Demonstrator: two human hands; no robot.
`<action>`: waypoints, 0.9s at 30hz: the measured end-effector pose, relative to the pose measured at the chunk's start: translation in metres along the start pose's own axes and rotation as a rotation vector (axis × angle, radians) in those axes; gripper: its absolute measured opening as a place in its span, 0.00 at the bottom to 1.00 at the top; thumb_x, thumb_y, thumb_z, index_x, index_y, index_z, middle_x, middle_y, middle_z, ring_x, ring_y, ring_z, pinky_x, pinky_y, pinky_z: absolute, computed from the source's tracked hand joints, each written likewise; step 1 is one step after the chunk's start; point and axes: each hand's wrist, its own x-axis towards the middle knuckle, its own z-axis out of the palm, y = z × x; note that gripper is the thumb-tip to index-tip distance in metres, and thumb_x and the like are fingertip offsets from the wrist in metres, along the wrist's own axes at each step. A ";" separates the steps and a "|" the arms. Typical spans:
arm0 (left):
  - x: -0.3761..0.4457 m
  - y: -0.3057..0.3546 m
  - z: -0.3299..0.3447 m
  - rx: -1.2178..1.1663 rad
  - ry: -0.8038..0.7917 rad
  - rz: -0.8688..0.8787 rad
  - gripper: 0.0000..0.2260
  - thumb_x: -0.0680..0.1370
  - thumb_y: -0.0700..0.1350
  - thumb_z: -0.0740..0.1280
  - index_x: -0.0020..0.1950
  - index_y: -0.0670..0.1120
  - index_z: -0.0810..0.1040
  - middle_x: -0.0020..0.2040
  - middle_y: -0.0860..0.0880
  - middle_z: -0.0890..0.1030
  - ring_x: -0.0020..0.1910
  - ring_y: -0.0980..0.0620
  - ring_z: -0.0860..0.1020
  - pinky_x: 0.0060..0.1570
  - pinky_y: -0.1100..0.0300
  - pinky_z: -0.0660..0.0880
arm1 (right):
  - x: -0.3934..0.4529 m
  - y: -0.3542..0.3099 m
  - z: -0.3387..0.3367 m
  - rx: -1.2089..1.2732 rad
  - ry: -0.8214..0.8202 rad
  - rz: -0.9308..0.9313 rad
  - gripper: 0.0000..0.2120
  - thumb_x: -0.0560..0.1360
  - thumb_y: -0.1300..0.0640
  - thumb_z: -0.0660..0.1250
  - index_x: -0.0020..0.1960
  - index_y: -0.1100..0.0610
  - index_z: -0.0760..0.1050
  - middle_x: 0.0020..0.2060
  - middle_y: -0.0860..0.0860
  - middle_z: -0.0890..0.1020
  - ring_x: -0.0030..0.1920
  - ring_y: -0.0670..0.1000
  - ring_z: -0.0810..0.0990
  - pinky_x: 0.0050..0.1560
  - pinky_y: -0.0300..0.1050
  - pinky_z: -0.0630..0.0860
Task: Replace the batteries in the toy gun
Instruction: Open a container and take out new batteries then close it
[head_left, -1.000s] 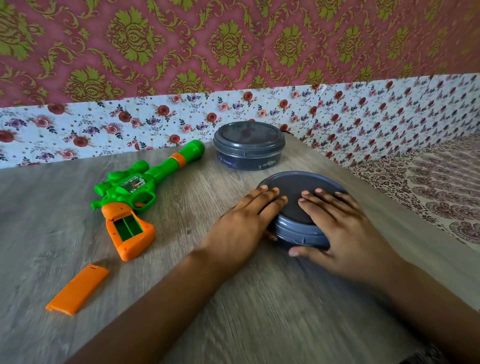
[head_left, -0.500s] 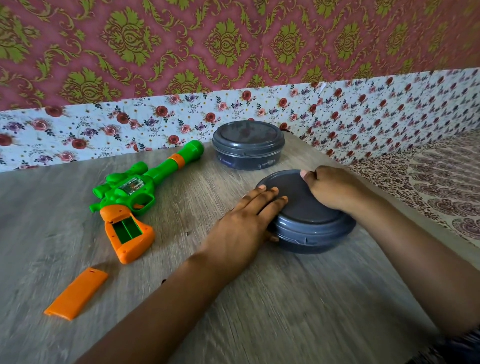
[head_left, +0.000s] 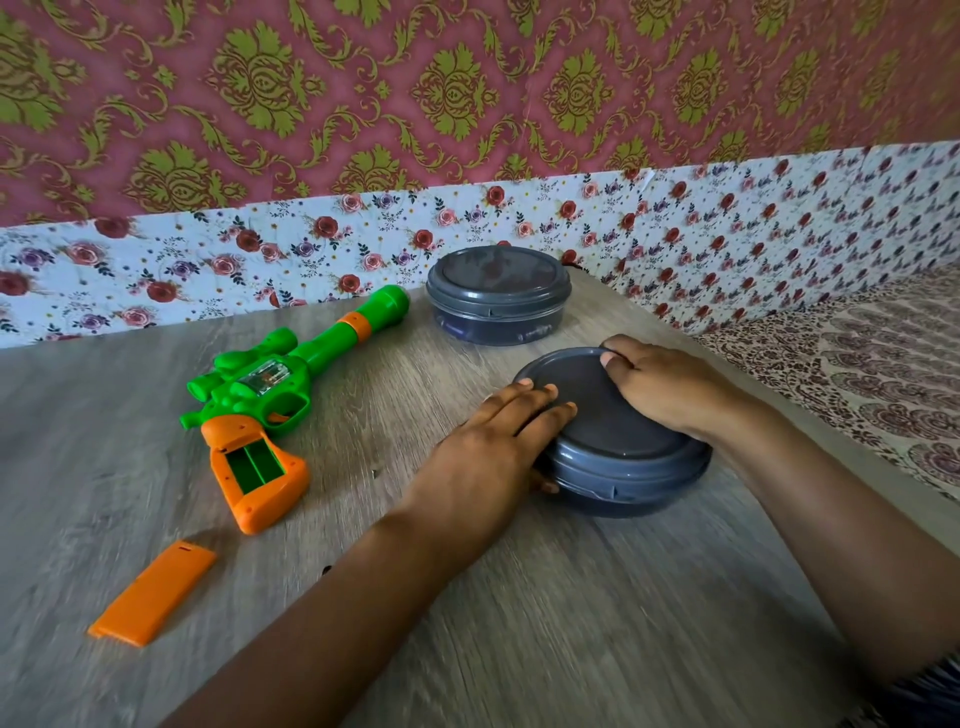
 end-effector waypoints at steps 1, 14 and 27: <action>0.001 0.001 -0.001 -0.009 -0.007 -0.004 0.29 0.73 0.46 0.69 0.72 0.49 0.65 0.72 0.48 0.67 0.73 0.48 0.62 0.71 0.61 0.52 | 0.001 0.001 -0.001 -0.002 -0.011 -0.007 0.15 0.80 0.44 0.48 0.60 0.47 0.67 0.56 0.54 0.78 0.52 0.57 0.76 0.49 0.49 0.71; 0.022 -0.001 0.000 0.089 -0.131 -0.060 0.30 0.77 0.50 0.65 0.76 0.53 0.55 0.77 0.53 0.56 0.76 0.53 0.53 0.75 0.55 0.51 | -0.036 -0.005 -0.014 0.159 0.340 -0.234 0.14 0.77 0.51 0.62 0.57 0.56 0.78 0.54 0.52 0.81 0.53 0.52 0.79 0.55 0.48 0.75; 0.073 0.002 0.018 0.079 -0.266 -0.210 0.34 0.78 0.49 0.62 0.77 0.48 0.44 0.78 0.48 0.46 0.77 0.45 0.48 0.74 0.44 0.47 | -0.023 -0.001 -0.005 -0.068 0.128 -0.181 0.27 0.76 0.47 0.62 0.70 0.58 0.66 0.71 0.55 0.67 0.71 0.53 0.65 0.71 0.47 0.61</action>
